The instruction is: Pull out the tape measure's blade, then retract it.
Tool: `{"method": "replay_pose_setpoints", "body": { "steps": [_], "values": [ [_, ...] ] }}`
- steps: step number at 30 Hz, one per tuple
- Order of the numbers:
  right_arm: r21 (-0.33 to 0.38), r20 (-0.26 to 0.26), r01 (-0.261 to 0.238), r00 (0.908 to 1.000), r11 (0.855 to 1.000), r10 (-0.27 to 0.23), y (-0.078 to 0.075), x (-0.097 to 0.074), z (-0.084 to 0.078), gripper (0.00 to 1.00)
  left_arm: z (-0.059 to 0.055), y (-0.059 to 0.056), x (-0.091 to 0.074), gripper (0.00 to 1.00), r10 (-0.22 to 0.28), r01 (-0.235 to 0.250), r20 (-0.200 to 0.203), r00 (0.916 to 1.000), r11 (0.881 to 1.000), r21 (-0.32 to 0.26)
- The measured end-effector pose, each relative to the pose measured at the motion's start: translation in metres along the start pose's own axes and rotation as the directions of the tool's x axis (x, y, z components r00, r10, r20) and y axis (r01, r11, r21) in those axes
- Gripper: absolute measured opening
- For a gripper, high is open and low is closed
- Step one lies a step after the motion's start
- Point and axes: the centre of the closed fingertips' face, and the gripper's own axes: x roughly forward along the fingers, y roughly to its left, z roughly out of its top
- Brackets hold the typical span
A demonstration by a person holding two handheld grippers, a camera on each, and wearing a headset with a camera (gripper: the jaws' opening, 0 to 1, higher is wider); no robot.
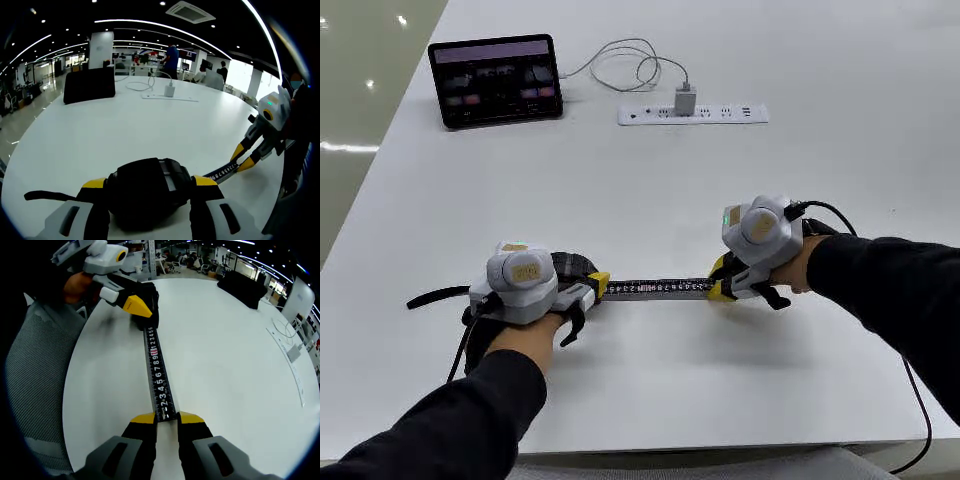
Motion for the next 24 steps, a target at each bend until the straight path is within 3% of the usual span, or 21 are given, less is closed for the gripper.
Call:
{"method": "replay_pose_setpoints", "body": {
  "steps": [24],
  "values": [
    [0.001, 0.019, -0.002, 0.9998, 1.000, 0.002, -0.0008, 0.0048, 0.0065, 0.11, 0.0003, 0.0003, 0.0007, 0.61, 0.001, -0.001, 0.001, 1.0000, 1.000, -0.002]
  ]
}}
